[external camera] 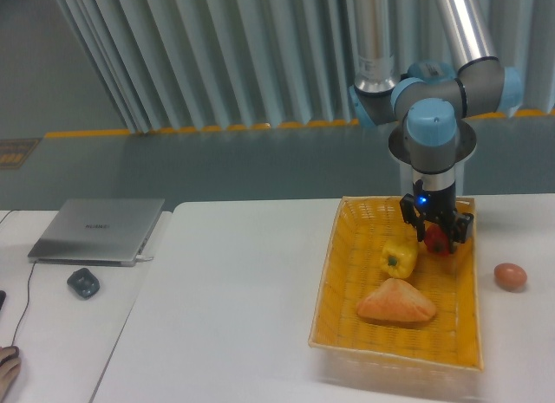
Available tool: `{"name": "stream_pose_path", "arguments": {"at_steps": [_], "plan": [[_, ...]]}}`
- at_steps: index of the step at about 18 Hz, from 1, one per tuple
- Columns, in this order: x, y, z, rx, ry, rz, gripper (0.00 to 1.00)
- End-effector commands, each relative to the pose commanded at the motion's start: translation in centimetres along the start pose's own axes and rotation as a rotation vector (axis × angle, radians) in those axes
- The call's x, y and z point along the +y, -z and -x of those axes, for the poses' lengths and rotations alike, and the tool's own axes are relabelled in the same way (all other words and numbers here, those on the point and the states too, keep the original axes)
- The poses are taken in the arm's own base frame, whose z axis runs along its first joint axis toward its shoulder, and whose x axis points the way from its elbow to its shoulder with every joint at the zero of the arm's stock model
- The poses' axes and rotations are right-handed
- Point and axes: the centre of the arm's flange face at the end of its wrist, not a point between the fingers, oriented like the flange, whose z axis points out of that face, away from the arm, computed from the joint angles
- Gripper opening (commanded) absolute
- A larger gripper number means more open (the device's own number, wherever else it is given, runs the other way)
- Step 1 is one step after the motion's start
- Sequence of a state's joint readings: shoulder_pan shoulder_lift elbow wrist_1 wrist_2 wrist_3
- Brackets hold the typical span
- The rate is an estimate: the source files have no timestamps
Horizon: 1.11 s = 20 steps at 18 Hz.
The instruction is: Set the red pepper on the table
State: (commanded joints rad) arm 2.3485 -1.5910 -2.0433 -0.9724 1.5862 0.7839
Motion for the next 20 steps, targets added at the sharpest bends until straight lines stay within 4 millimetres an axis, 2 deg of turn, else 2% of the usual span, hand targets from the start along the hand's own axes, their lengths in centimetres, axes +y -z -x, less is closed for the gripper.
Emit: {"name": "stream_pose_path", "arguments": {"at_steps": [2,4,6,8,12,13,16,20], "plan": [[0.0,2.3,-0.3,0.011,-0.003,-0.019,0.36],[-0.6,5.3,0.6,0.028,0.006,-0.044,0.36],[-1.3,7.6,2.2,0.016,0.013,-0.054,0.36],[-0.7,9.1,5.3,-0.012,0.055,-0.075,0.36],[0.8,7.5,11.3,-0.008,0.031,-0.052,0.36],[1.8,7.5,13.0,-0.014,0.018,-0.049,0.36],[4.7,5.5,18.6,-0.006,-0.056,-0.028,0.36],[8.2,3.2,23.3,0.012,-0.146,-0.01,0.36]]}}
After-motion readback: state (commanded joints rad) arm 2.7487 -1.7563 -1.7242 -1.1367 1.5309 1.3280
